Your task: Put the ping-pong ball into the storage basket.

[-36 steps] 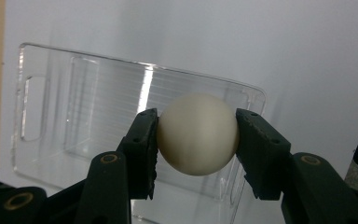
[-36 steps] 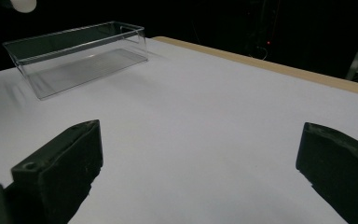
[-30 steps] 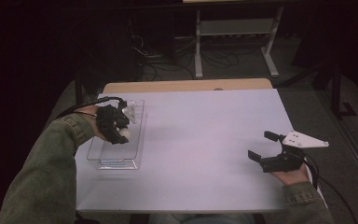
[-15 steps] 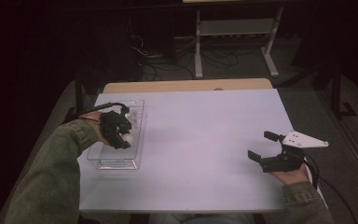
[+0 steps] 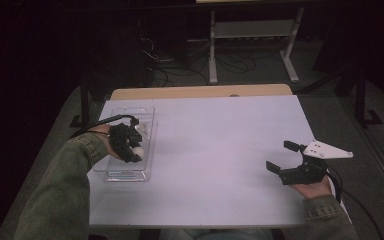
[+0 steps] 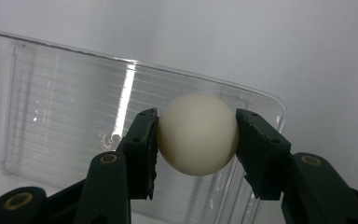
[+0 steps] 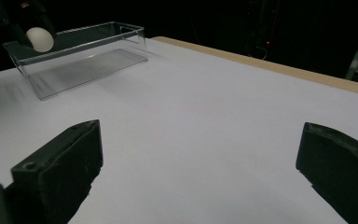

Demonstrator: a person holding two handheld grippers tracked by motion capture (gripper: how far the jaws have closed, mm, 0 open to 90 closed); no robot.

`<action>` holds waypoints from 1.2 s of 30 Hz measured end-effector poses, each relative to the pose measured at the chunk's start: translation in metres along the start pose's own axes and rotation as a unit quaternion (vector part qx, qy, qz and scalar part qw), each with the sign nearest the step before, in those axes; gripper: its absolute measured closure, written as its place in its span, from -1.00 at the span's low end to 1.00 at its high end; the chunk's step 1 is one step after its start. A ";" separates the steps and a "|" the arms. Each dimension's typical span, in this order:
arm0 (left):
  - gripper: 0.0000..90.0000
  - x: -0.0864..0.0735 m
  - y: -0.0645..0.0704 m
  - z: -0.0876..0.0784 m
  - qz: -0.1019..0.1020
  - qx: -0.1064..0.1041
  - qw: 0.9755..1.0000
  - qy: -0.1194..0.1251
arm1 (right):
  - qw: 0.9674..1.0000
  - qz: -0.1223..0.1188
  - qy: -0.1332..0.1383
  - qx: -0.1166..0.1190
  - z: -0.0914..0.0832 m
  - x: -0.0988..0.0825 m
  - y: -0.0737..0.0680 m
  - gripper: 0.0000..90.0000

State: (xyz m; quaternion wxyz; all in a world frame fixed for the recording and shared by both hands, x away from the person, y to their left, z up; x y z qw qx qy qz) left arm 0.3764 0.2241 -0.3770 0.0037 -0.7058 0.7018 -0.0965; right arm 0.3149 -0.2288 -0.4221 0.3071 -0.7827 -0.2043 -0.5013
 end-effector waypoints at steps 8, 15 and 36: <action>0.13 -0.006 0.001 0.014 -0.006 -0.008 1.000 -0.007 | 1.000 0.002 0.001 0.001 0.000 0.000 0.000 -1.00; 0.13 -0.003 0.004 0.022 -0.004 -0.009 1.000 0.002 | 1.000 -0.001 -0.004 0.001 0.002 -0.001 -0.001 -1.00; 0.13 -0.003 -0.001 0.040 -0.016 -0.017 1.000 -0.010 | 1.000 -0.004 -0.012 0.004 0.005 -0.003 -0.001 -1.00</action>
Point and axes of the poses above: each handheld gripper's, and its own axes: z roughly forward along the jaws, x roughly out of its top, y roughly to its right, the point moved 5 cm from there along z, roughly forward along the jaws, and after that the axes turned 11 degrees about z, right-handed, at the moved point
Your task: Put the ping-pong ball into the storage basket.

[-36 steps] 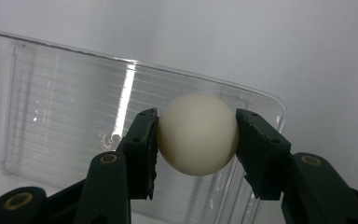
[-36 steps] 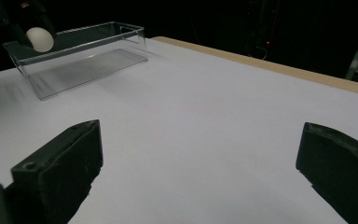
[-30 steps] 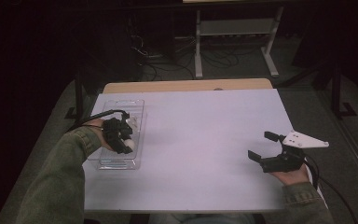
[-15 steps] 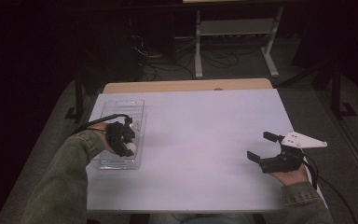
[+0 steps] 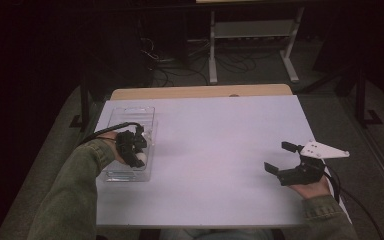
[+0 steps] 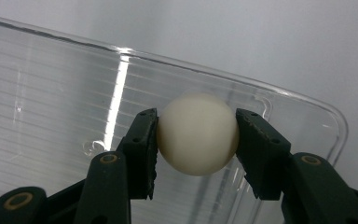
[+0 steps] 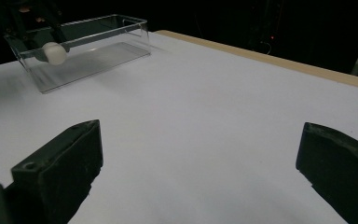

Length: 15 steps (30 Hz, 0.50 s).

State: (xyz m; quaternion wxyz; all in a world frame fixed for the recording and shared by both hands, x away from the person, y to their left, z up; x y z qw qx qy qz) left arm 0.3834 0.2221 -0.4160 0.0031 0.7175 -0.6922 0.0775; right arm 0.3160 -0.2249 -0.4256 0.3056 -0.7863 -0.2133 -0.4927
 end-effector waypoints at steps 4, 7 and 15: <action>0.13 -0.002 0.000 0.007 -0.005 -0.005 1.000 -0.001 | 1.000 0.000 -0.003 0.001 0.001 -0.001 -0.001 -1.00; 0.13 -0.002 0.001 0.011 -0.006 -0.008 1.000 0.000 | 1.000 -0.001 -0.004 0.002 0.001 -0.001 -0.001 -1.00; 0.13 -0.001 0.002 0.014 -0.006 -0.011 1.000 -0.004 | 1.000 0.000 -0.005 0.001 0.001 -0.001 -0.001 -1.00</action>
Point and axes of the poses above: each handheld gripper's, and its own axes: z roughly forward along the jaws, x roughly out of its top, y roughly to its right, the point moved 5 cm from there along z, roughly forward along the jaws, and after that the axes turned 11 degrees about z, right-handed, at the moved point
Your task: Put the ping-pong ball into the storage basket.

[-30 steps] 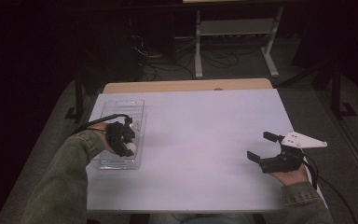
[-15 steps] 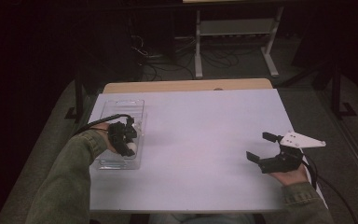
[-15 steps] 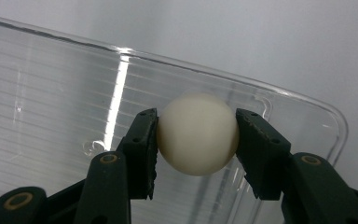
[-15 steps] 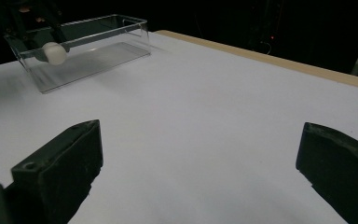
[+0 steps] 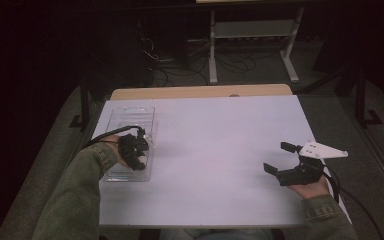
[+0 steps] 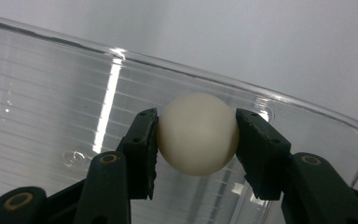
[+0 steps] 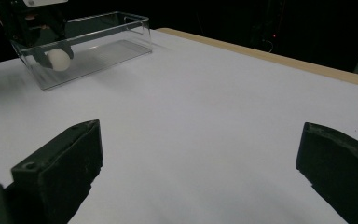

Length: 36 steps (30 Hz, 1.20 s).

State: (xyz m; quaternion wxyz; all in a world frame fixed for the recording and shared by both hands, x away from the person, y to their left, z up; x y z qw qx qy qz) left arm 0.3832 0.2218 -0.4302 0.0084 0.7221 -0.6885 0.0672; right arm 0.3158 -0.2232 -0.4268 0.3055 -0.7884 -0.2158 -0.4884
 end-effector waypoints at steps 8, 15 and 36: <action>0.12 0.000 0.000 -0.001 0.001 0.007 1.000 -0.002 | 1.000 0.002 0.000 0.001 0.000 0.000 0.000 -1.00; 0.10 -0.001 0.000 0.001 -0.008 0.002 1.000 -0.008 | 1.000 0.001 -0.001 0.001 0.000 0.000 0.000 -1.00; -0.77 -0.008 -0.009 -0.017 -0.068 0.045 0.997 -0.001 | 1.000 0.003 -0.006 0.004 0.000 -0.001 -0.001 -1.00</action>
Point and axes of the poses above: each handheld gripper's, and its own axes: z roughly forward along the jaws, x roughly out of its top, y roughly to its right, the point moved 5 cm from there along z, roughly forward along the jaws, and after that the axes turned 11 degrees about z, right-handed, at the moved point
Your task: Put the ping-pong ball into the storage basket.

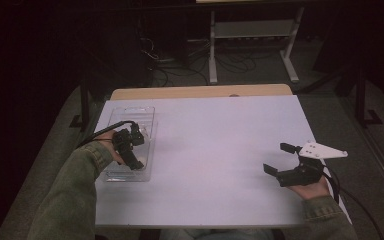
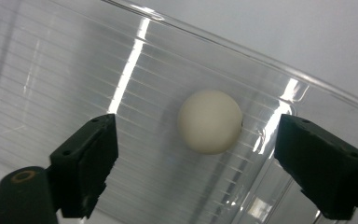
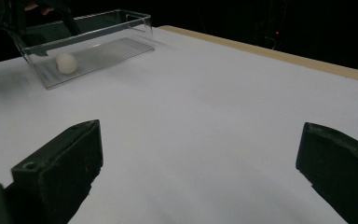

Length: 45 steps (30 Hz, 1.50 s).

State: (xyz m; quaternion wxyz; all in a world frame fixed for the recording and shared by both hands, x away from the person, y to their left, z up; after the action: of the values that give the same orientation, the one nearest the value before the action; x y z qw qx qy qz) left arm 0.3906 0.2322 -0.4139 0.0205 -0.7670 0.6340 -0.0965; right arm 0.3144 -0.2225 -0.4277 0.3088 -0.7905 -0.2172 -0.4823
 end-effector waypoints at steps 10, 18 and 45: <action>-1.00 0.001 -0.001 -0.013 -0.010 0.012 1.000 0.024 | 1.000 0.001 -0.002 0.003 0.001 0.000 0.000 -1.00; -1.00 -0.002 -0.001 -0.030 -0.027 0.023 0.996 0.087 | 1.000 0.000 -0.002 0.003 0.000 0.000 -0.001 -1.00; -1.00 -0.016 0.015 -0.050 -0.057 0.063 0.981 0.176 | 1.000 -0.003 0.006 0.011 0.001 0.003 -0.003 -1.00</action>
State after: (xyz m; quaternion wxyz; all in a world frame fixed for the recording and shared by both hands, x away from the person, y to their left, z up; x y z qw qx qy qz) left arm 0.3648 0.2498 -0.3692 -0.0485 -0.7701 0.5754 -0.2710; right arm 0.3144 -0.2193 -0.4244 0.3174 -0.7834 -0.2229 -0.4857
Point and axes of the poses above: each handheld gripper's, and its own axes: z roughly forward along the jaws, x roughly out of its top, y roughly to its right, the point moved 5 cm from there along z, roughly forward along the jaws, and after that the axes turned 11 degrees about z, right-handed, at the moved point
